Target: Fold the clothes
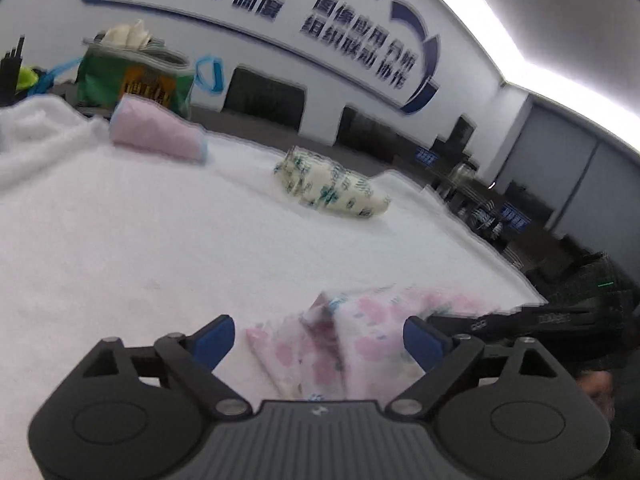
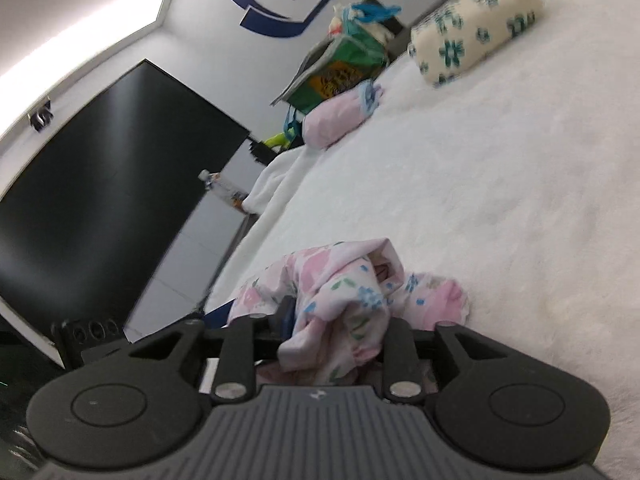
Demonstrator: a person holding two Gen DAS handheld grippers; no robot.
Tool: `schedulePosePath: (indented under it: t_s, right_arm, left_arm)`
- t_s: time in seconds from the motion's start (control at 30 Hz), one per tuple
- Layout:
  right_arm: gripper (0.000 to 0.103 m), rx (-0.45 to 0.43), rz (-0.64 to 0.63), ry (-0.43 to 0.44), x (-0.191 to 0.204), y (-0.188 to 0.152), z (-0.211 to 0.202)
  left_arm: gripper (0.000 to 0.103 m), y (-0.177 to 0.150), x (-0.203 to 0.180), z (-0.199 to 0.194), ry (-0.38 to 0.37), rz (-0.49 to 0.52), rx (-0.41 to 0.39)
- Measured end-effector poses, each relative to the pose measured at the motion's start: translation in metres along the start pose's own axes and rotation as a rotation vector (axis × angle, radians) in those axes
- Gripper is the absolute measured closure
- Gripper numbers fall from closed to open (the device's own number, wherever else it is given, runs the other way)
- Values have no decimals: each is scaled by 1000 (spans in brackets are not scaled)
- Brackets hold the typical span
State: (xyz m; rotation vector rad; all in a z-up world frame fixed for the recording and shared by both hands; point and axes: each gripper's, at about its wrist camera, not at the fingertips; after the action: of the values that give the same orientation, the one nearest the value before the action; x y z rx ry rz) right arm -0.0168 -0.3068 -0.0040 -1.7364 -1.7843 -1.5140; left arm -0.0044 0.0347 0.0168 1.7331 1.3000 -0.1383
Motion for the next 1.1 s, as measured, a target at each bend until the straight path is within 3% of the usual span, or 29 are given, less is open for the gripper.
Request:
schedulePosePath:
  t_s: [0.03, 0.1, 0.17, 0.27, 0.37, 0.4, 0.43, 0.47, 0.5, 0.57, 0.6, 0.67, 0.73, 0.77, 0.83, 0.87, 0.9, 0.97, 1.03, 1.1]
  right_arm:
    - [64, -20, -29, -31, 6, -2, -4]
    - [42, -77, -96, -116, 19, -8, -15]
    - [30, -142, -156, -213, 28, -17, -26]
    - [29, -230, -157, -318, 31, -30, -36]
    - [29, -248, -76, -265, 23, -35, -35]
    - [29, -229, -58, -267, 21, -34, -29]
    - [30, -210, -41, -270, 19, -32, -22]
    - [37, -191, -25, -271, 17, -31, -15]
    - [53, -165, -17, -261, 16, -29, -8]
    - [78, -115, 19, -220, 14, -25, 3]
    - [82, -89, 40, -196, 13, -21, 7]
    - [82, -50, 82, -159, 11, -15, 12]
    - [80, -25, 117, -147, 6, -9, 15]
    - [74, -20, 121, -146, 5, -7, 15]
    - [63, -39, 18, -181, 17, -8, 1]
    - [49, -66, -67, -206, 27, -10, -9]
    - [34, -92, -162, -234, 36, -14, -18]
    - [21, -124, -332, -269, 49, -16, -33]
    - [21, -140, -483, -284, 58, -16, -43]
    - [18, -105, -567, -268, 58, -9, -40]
  left_arm:
    - [12, 0, -1, 3, 21, 4, -2]
    - [15, 0, -3, 10, 63, 13, -6]
    - [21, 0, -6, 16, 105, 21, -10]
    - [22, 2, -6, 26, 146, 21, -10]
    - [24, 1, -2, 26, 122, -13, 1]
    - [29, 1, -2, 26, 110, -27, 6]
    - [34, 1, -1, 26, 99, -41, 10]
    - [52, 2, 0, 26, 87, -56, 14]
    - [75, 2, 1, 26, 75, -70, 18]
    - [87, 1, 5, 24, 37, -121, 34]
    - [87, 0, 7, 21, 32, -143, 33]
    - [87, -4, 12, 16, 24, -183, 30]
    - [75, -5, 21, 14, 17, -212, 23]
    - [65, -6, 26, 10, 19, -221, 18]
    - [59, -7, 27, -6, 44, -175, -16]
    - [52, -7, 25, -15, 57, -139, -43]
    - [41, -5, 21, -22, 61, -96, -64]
    - [25, 1, 12, -30, 57, -6, -103]
    - [24, 8, 2, -28, 28, 78, -136]
    - [24, 13, -5, -14, 30, 121, -115]
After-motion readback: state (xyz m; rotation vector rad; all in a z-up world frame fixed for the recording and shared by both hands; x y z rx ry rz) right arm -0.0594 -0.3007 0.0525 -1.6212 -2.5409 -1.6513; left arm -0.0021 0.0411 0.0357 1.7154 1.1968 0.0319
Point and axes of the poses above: each gripper's, at about its wrist camera, not at the fingertips, and z roughly the way its jaws point, x to its left, y to its top, and after that the axes turned 10 degrees about x, right-handed
